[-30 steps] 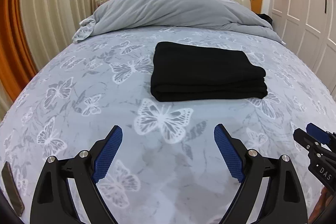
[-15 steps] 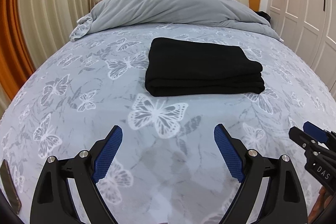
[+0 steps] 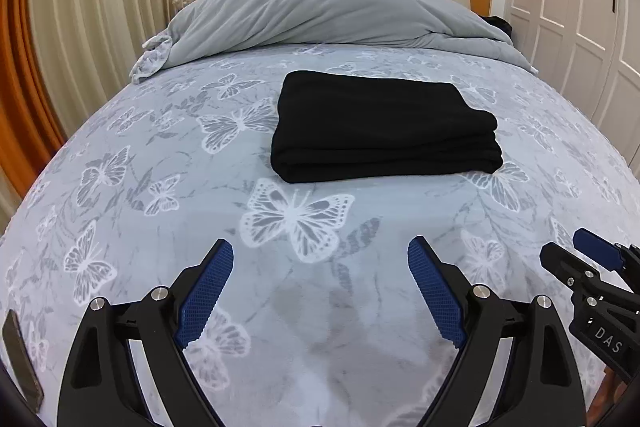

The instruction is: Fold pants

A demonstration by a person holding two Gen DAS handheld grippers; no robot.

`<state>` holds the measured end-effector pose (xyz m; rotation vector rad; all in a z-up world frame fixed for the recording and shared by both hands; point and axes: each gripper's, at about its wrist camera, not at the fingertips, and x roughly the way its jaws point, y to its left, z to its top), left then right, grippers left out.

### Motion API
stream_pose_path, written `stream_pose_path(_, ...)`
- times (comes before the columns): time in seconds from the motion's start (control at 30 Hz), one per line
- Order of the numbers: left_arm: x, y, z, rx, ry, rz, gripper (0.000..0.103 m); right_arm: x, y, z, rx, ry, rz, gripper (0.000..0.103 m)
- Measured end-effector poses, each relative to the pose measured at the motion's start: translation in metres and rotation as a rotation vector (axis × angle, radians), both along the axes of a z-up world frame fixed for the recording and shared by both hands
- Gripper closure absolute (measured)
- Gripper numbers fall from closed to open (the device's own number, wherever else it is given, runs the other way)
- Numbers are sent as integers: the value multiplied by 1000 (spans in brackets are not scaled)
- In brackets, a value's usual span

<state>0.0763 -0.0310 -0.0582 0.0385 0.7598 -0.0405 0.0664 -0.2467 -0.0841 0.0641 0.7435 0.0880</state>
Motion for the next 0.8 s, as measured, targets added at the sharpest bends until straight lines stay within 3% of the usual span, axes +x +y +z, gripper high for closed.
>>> stream_pose_path(0.8,1,0,-1,2,11,11,16,-1,3,-2,-5,7,8,50)
